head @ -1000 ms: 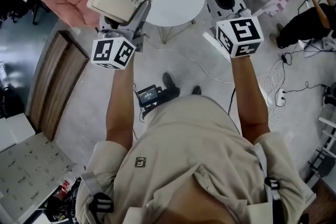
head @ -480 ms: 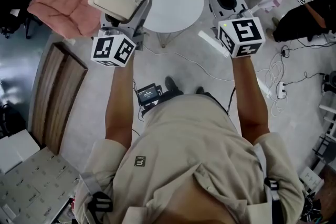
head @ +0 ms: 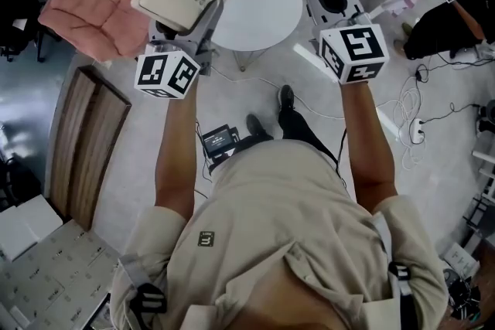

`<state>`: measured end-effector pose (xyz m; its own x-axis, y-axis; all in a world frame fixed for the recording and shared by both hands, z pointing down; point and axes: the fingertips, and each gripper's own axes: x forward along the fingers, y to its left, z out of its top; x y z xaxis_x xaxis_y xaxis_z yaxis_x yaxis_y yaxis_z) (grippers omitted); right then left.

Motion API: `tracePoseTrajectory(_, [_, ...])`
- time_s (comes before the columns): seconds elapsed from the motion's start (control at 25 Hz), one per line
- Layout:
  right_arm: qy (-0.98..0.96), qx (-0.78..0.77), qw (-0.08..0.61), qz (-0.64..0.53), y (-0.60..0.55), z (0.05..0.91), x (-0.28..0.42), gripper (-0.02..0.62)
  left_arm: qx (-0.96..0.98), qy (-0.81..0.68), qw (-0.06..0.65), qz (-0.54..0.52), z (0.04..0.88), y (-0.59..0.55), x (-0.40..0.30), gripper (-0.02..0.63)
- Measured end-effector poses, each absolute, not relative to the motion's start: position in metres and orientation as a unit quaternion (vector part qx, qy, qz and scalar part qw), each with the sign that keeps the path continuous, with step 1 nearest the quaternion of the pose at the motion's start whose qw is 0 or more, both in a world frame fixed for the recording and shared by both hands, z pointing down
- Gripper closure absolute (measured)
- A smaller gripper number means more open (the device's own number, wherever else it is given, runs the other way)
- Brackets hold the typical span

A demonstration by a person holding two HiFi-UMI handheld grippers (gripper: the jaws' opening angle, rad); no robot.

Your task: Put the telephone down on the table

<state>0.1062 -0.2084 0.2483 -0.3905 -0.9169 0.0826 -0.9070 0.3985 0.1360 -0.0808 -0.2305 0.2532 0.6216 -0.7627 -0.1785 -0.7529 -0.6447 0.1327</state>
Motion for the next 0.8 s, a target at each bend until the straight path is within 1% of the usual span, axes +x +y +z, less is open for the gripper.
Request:
tracePoseTrajectory(0.32, [-0.842,0.533,0.085,-0.016,-0.244,0.274,0.099,0.598,0.904,-0.417,0.048,-0.085,0.286,-0.257,-0.071,0.152])
tracePoseTrajectory(0.56, [-0.843,0.528,0.101,0.003,-0.272,0.307,0.108,0.598,0.906,-0.412,0.073,-0.064,0.328,-0.283,-0.053,0.152])
tracePoseTrajectory(0.8, [-0.843,0.522,0.126,0.025,-0.294,0.348,0.101,0.598,0.904,-0.415,0.095,-0.038,0.377,-0.308,-0.052,0.152])
